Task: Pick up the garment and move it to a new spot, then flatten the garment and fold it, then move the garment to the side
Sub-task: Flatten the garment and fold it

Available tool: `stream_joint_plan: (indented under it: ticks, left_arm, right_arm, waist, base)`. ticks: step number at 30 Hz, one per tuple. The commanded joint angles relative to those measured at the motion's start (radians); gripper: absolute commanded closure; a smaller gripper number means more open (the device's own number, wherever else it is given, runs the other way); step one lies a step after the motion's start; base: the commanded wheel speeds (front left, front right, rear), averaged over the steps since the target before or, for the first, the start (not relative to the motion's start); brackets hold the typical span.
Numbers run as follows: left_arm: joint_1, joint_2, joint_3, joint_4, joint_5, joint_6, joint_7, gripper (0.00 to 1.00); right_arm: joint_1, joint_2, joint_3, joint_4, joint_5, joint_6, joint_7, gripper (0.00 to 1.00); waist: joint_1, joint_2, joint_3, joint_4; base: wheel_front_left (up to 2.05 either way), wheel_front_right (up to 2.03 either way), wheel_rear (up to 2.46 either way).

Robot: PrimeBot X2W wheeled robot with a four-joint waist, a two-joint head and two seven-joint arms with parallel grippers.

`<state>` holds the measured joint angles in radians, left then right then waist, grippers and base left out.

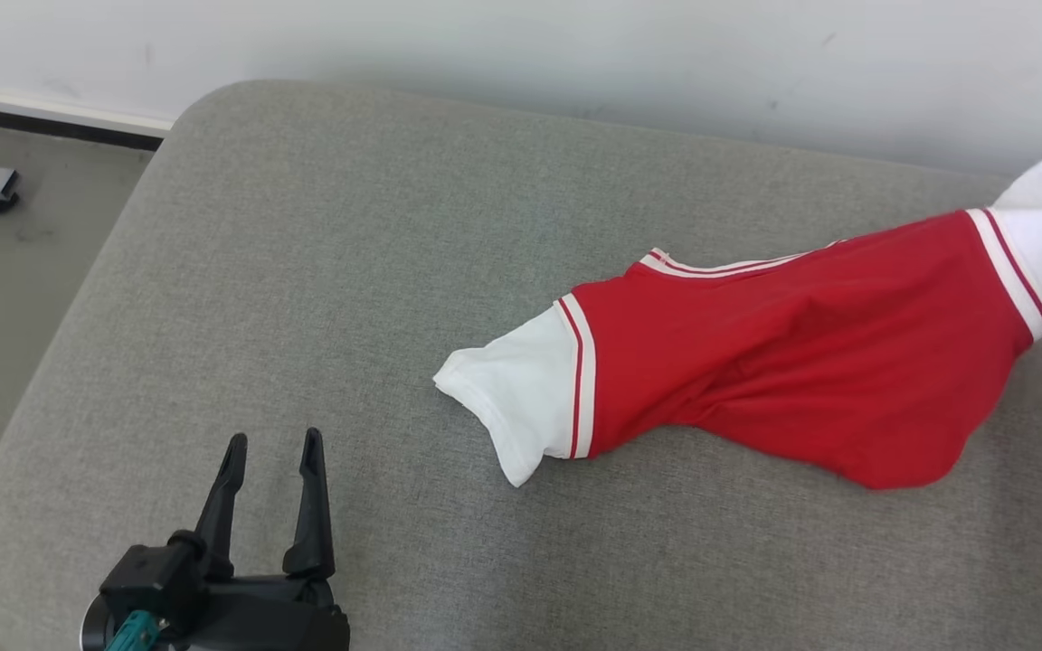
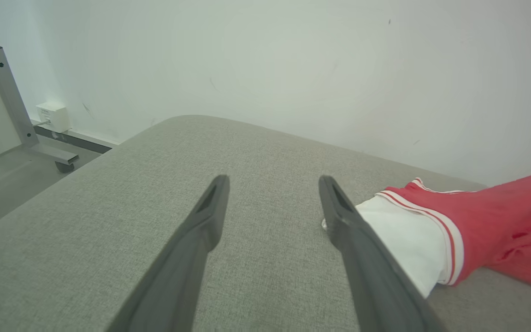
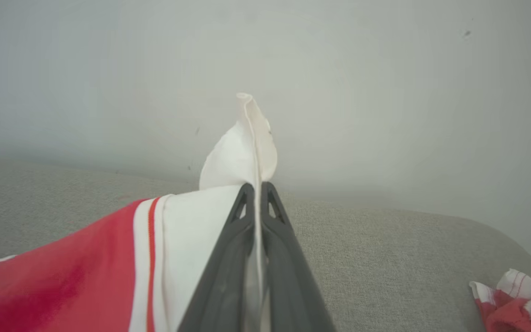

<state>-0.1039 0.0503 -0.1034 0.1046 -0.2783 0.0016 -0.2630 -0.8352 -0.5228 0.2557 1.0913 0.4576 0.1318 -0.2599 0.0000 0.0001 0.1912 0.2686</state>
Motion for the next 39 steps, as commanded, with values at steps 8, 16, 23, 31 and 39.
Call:
stream_joint_plan:
  ticks: [8,16,23,31,39]
  left_arm:
    - [0.030,0.000,0.016,-0.003,0.014,-0.001,-0.002,0.00]
    - [0.038,0.000,0.021,0.003,0.023,-0.014,-0.002,0.00]
    - [0.057,0.001,0.032,0.002,0.029,-0.021,-0.002,0.00]
    - [0.063,0.000,0.037,0.005,0.028,-0.027,-0.002,0.00]
    - [0.072,0.001,0.037,0.007,0.020,-0.020,-0.001,0.00]
  right_arm:
    - [0.045,0.084,0.047,-0.235,-0.030,-0.003,-0.006,1.00]
    - [0.142,0.230,0.212,-0.462,0.007,-0.003,-0.006,1.00]
    - [0.221,0.323,0.395,-0.561,0.030,-0.003,0.007,1.00]
    - [0.354,0.422,0.663,-0.588,0.052,-0.003,0.021,1.00]
    - [0.382,0.437,0.800,-0.540,0.082,-0.003,0.015,0.00]
  waist:
    - [0.0000,-0.0001,-0.048,-0.046]
    - [0.0000,-0.0001,-0.086,-0.042]
    - [0.0000,-0.0001,-0.098,-0.015]
    - [0.0000,-0.0001,-0.096,0.024]
    - [0.0000,-0.0001,-0.096,0.030]
  base:
    - [0.00,0.00,0.00]
    - [0.00,0.00,0.00]
    - [0.00,0.00,0.00]
    - [0.00,0.00,0.00]
    - [0.00,0.00,0.00]
